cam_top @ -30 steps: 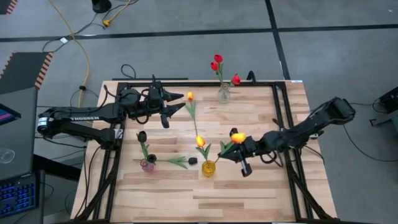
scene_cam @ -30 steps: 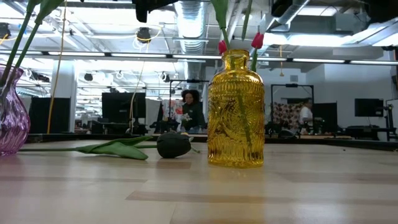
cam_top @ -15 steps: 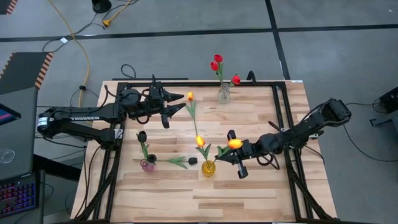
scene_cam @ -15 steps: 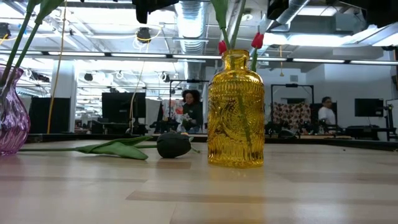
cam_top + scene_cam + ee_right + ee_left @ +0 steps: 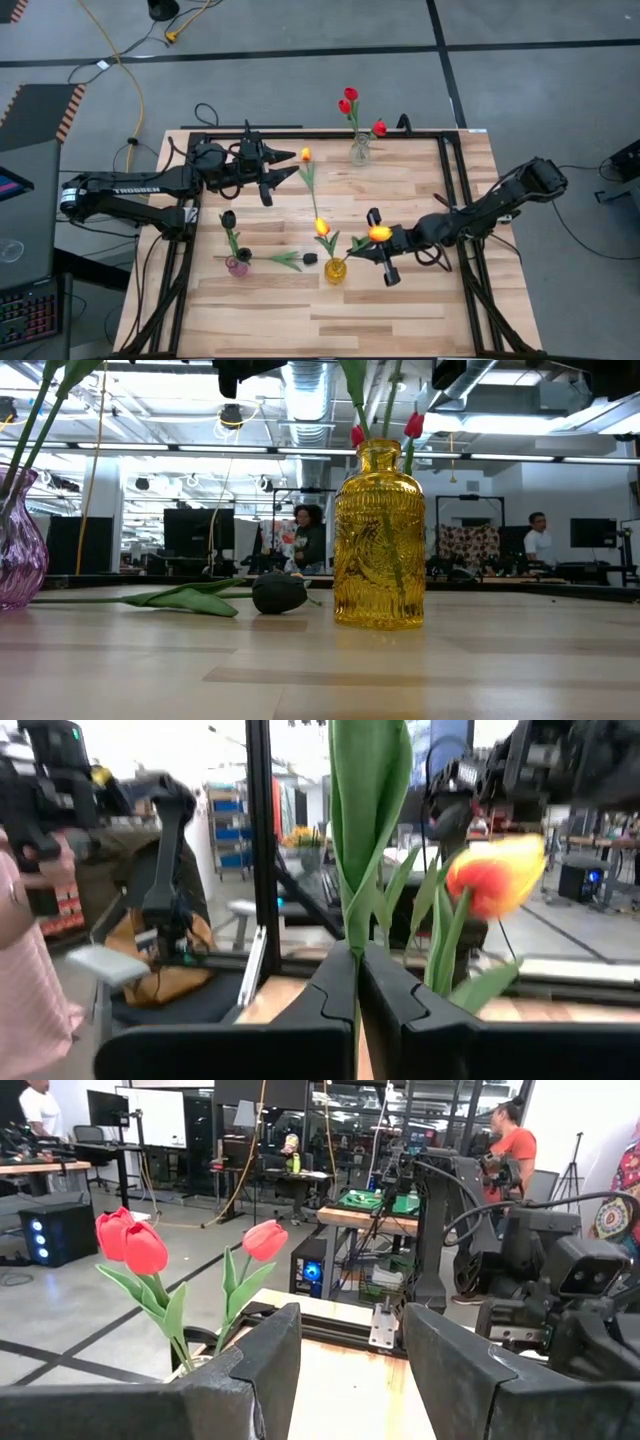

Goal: Sort flowers into vase by color
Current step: Put the left yellow flower into the yellow vase

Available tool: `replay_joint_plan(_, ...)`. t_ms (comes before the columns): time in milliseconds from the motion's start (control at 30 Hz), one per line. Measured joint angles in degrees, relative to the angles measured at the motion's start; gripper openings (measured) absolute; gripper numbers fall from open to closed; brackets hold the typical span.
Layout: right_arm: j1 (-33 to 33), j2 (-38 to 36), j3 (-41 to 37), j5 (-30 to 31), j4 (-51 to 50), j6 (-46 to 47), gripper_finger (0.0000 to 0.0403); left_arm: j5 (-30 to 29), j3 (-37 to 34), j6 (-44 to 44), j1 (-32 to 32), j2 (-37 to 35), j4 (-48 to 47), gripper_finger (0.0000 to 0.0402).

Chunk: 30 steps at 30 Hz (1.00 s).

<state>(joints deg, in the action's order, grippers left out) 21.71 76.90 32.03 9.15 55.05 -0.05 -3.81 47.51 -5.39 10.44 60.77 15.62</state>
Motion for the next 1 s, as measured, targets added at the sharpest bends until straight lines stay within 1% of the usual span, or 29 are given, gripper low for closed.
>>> replay_joint_plan(200,0.0,0.0,0.0,0.0,-2.7,-0.2,0.0028,0.0,0.0,0.0,0.0,0.0,0.0,0.0165)
replay_joint_plan(367,-0.1,0.2,0.0,0.0,-4.9,-0.4,0.0034,0.0,0.0,0.0,0.0,0.0,-0.3,0.0165)
replay_joint_plan(567,-0.3,3.3,0.0,0.0,-4.9,-0.4,0.0033,0.0,0.0,0.0,0.0,0.0,-0.3,0.0165)
replay_joint_plan(733,-0.9,6.0,0.0,0.0,-4.8,-0.4,0.0046,0.0,0.0,0.0,0.0,0.0,-0.5,0.0165)
replay_joint_plan(1000,-0.9,6.8,0.0,0.0,-4.7,-0.4,0.0053,0.0,0.0,0.0,0.0,0.0,-1.6,0.0165)
